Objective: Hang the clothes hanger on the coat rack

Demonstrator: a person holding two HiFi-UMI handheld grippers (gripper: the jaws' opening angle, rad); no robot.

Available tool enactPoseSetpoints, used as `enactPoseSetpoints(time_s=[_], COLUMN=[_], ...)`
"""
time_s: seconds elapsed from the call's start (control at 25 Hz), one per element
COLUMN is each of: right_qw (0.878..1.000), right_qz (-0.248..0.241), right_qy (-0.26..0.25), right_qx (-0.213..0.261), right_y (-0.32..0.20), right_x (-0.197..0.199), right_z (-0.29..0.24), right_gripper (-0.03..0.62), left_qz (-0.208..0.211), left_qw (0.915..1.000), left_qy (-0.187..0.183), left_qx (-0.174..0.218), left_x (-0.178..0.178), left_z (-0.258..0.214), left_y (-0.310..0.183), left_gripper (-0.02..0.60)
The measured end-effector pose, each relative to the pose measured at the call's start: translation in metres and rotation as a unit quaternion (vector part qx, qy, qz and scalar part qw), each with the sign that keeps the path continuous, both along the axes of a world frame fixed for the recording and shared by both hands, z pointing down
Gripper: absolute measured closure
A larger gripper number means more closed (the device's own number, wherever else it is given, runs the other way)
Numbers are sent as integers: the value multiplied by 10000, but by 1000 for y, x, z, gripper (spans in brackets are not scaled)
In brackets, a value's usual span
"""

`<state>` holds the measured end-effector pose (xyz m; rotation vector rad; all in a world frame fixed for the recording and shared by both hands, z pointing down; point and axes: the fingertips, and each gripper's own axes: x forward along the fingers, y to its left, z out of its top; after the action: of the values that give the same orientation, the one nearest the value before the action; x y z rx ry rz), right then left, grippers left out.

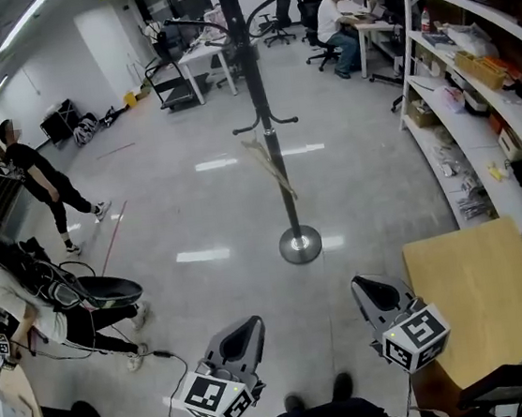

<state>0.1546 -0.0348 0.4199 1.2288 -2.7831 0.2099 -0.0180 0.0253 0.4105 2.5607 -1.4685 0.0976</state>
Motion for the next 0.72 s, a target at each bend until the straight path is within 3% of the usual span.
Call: enactPoseSetpoints(time_s=[0.2, 0.72], right_qw=[9999, 9968], right_qz=[97, 452], right_qy=[74, 653], right_qx=[19, -128], right_y=[35, 182], right_x=[-16, -82], right_z=[-1, 5], right_gripper=[586, 585], left_qz=[220, 442], left_qw=[9997, 9980], left_qy=[83, 450], left_qx=[52, -5], left_x=[-5, -78], left_z=[4, 37], left_y=[35, 165], left_gripper=[581, 581])
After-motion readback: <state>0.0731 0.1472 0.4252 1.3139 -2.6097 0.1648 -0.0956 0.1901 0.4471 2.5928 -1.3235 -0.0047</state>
